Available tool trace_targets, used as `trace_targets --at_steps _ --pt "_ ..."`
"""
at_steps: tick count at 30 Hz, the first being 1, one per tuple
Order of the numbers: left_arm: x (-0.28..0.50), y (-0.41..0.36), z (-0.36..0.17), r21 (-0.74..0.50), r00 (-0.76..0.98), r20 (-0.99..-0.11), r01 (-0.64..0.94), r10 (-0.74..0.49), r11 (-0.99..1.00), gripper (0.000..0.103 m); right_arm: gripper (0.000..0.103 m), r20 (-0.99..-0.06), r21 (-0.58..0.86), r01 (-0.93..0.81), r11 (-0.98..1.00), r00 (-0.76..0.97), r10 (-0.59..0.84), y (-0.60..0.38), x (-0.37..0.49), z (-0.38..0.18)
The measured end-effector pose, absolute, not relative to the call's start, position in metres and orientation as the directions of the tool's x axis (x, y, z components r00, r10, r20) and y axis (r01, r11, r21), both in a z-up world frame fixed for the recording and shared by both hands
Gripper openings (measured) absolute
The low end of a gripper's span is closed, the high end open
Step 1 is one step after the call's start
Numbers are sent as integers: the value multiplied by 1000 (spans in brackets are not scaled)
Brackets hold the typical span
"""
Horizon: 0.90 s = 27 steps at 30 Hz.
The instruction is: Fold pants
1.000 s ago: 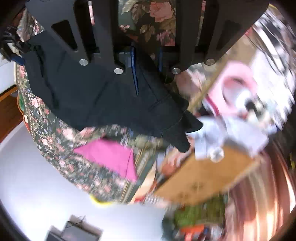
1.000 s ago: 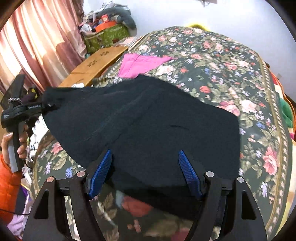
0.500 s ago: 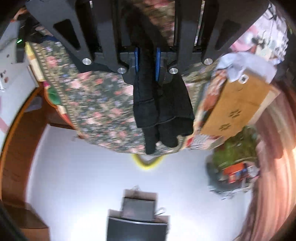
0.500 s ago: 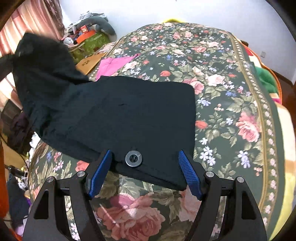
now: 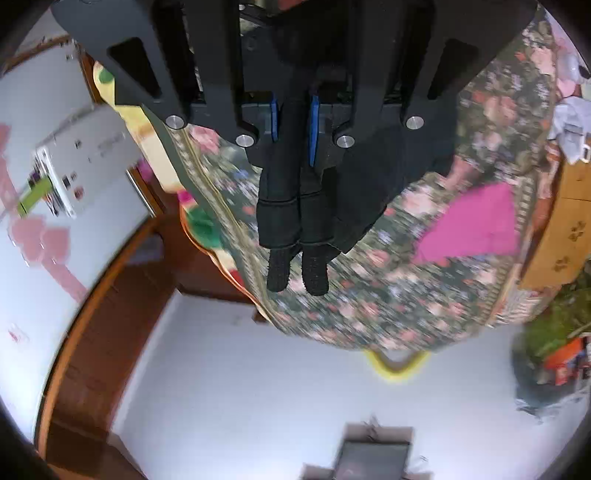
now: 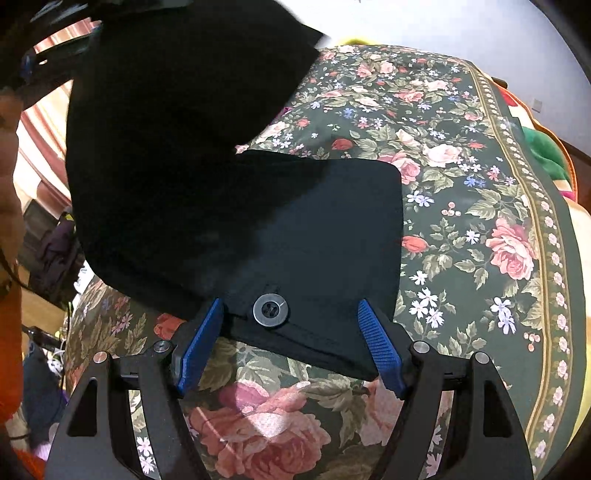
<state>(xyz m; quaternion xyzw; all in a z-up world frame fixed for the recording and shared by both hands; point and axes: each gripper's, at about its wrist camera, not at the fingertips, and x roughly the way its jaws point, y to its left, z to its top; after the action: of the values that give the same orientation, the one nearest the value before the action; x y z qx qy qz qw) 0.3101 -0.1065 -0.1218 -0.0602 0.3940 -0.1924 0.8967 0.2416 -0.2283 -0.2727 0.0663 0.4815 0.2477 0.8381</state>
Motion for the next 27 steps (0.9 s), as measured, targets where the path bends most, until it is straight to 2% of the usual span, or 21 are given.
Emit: trace_targets --at_steps 8,11,12,13,14,16,20,23,27 --pt "292 -149 -165 -232 459 -788 396 -410 888 13 73 -767 351 -337 874 432 474 -232 236 -268" --pt "286 -153 -174 -219 420 -815 414 -399 883 17 73 -768 341 -322 883 447 459 -236 233 -265" --pt "282 -154 -175 -215 414 -819 421 -398 881 20 73 -768 339 -319 885 450 456 -238 232 -265" --pt "280 -156 -175 -212 405 -824 427 -395 879 31 73 -767 336 -315 887 454 452 -239 231 -264" --pt "278 -157 -176 -216 388 -830 437 -400 873 48 72 -768 330 -311 891 460 445 -241 228 -262" --pt "275 -156 -174 -218 392 -824 445 -408 869 64 72 -768 322 -307 896 469 437 -244 226 -260" --pt "269 -149 -158 -166 458 -800 452 -387 877 70 72 -769 314 -298 901 476 426 -248 220 -258" --pt "277 -135 -146 -65 549 -777 418 -309 906 80 72 -768 311 -292 904 483 420 -251 216 -257" --pt "304 -108 -140 31 616 -762 347 -203 937 86 73 -757 317 -274 908 504 417 -259 213 -252"
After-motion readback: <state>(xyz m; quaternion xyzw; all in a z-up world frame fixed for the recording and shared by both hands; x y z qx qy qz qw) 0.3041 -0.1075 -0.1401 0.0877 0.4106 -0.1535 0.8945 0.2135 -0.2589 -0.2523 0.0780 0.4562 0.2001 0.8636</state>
